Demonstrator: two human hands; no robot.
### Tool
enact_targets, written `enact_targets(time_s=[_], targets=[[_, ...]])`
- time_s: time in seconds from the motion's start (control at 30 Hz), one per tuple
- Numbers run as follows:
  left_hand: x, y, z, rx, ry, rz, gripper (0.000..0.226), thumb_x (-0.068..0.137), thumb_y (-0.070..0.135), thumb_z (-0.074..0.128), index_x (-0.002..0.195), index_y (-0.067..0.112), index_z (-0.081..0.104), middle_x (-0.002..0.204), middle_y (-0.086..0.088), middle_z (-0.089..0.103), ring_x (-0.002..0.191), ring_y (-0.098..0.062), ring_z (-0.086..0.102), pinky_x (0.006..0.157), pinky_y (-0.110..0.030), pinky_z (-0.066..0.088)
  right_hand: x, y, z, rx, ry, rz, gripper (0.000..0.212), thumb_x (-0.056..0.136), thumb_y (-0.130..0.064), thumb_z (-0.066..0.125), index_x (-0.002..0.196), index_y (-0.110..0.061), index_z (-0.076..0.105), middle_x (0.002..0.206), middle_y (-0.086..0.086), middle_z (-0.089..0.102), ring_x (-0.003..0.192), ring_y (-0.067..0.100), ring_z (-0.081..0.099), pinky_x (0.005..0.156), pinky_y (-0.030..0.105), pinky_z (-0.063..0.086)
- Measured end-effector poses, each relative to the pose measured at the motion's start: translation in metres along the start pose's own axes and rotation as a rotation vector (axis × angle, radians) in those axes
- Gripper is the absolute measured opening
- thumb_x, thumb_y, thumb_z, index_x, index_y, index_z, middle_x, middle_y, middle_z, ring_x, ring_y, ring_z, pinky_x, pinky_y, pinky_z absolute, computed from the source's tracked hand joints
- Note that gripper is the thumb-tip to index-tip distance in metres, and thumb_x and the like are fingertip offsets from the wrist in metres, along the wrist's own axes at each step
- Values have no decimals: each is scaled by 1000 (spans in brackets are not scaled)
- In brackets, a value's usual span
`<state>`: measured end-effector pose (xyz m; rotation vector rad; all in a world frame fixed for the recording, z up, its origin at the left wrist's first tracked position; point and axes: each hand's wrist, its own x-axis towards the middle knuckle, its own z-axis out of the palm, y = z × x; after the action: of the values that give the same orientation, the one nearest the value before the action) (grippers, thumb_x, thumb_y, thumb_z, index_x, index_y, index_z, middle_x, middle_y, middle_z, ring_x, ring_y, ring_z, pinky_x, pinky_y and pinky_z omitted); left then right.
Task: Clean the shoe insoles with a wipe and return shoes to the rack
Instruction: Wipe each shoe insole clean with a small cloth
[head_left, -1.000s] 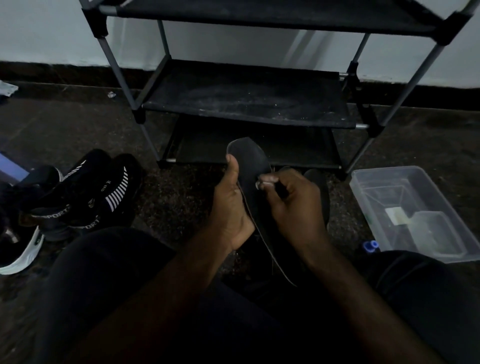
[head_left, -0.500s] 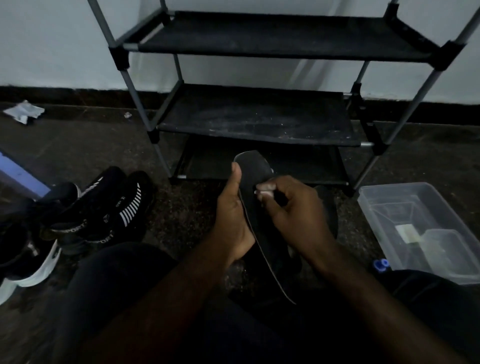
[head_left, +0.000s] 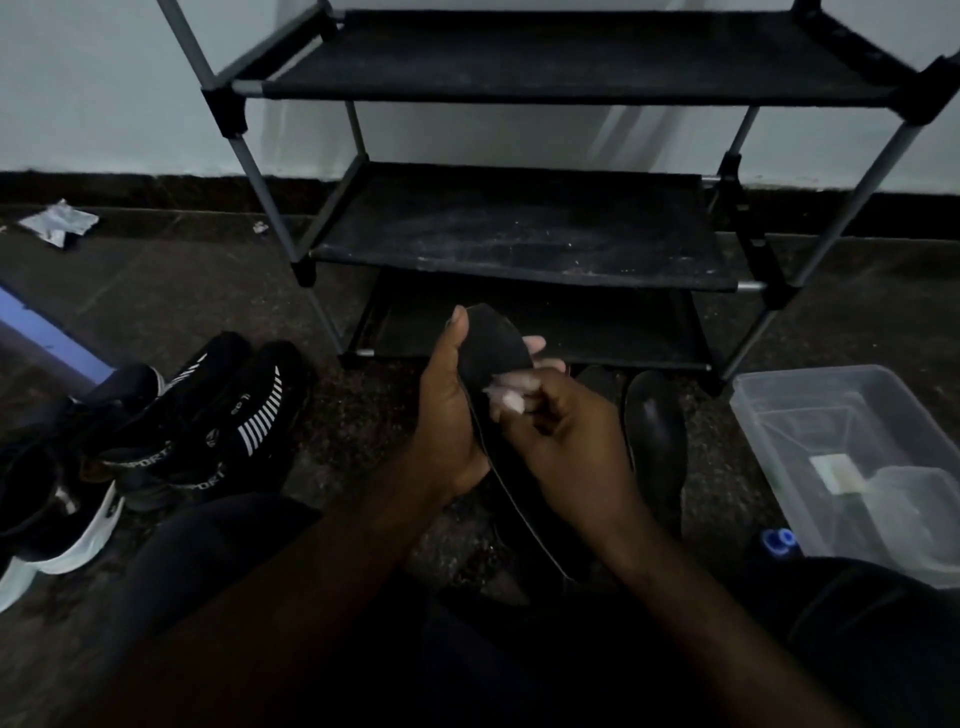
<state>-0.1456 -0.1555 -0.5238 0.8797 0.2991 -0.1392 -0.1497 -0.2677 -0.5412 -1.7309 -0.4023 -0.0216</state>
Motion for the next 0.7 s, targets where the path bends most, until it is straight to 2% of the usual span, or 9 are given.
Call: enact_targets(time_s=[0.1, 0.17, 0.27, 0.33, 0.37, 0.47, 0.57, 0.63, 0.7], targets=[[2, -2, -5, 7, -8, -19, 85, 76, 71, 42, 115, -3, 59, 106, -26, 67, 106, -37, 65, 104, -51, 44, -2, -4, 3, -149, -64, -174, 17, 89, -3, 67, 104, -8, 74, 101, -2, 73, 97, 2, 66, 87, 16, 51], [1, -3, -5, 9, -17, -14, 84, 78, 71, 40, 113, -3, 60, 112, -26, 66, 109, -37, 64, 99, -47, 48, 4, 0, 1, -320, -42, -289, 15, 91, -5, 63, 101, -7, 73, 101, 2, 71, 96, 8, 63, 85, 21, 50], [0, -6, -1, 34, -14, -3, 82, 86, 69, 34, 116, -3, 60, 105, -18, 68, 102, -29, 65, 94, -39, 50, 16, 11, -9, -497, 85, -236, 12, 93, -12, 61, 100, -11, 70, 102, 4, 67, 92, 15, 62, 79, 35, 52], [-2, -7, 2, 25, -10, -16, 88, 86, 70, 34, 124, -6, 55, 114, -21, 64, 108, -31, 63, 97, -40, 49, 14, 11, -9, -468, 142, -200, 11, 93, -13, 63, 100, -12, 71, 101, 2, 69, 91, 11, 62, 80, 32, 51], [-2, -7, 1, 19, -13, -22, 92, 84, 72, 34, 128, -7, 52, 121, -23, 61, 113, -33, 61, 100, -42, 48, 10, 9, -7, -391, 119, -187, 12, 93, -12, 63, 101, -12, 72, 99, 0, 70, 92, 8, 63, 81, 29, 52], [-2, -4, -1, -6, -27, -35, 95, 85, 76, 28, 129, -5, 49, 125, -30, 60, 117, -38, 60, 104, -50, 45, 0, -6, -1, -232, -58, -202, 17, 93, -9, 63, 107, -10, 72, 101, -1, 71, 97, 3, 64, 85, 16, 50], [-2, -5, -3, -11, -52, -20, 97, 85, 78, 28, 129, -5, 50, 125, -29, 60, 118, -38, 59, 108, -51, 41, 3, -3, -4, -377, -51, -277, 17, 96, -13, 59, 109, -13, 71, 105, 2, 69, 101, 13, 64, 85, 29, 53], [-3, -7, -2, 3, -53, 2, 89, 89, 75, 27, 121, -3, 56, 117, -20, 63, 114, -30, 60, 108, -43, 41, 10, 4, -10, -505, 60, -213, 17, 97, -20, 57, 108, -16, 69, 107, 4, 66, 100, 21, 65, 80, 40, 55], [-4, -10, 0, 20, -57, 4, 85, 91, 71, 24, 119, -1, 58, 113, -18, 65, 110, -28, 61, 104, -38, 44, 12, 7, -12, -571, 119, -159, 17, 97, -23, 55, 107, -17, 67, 106, 5, 65, 94, 21, 65, 77, 41, 55]])
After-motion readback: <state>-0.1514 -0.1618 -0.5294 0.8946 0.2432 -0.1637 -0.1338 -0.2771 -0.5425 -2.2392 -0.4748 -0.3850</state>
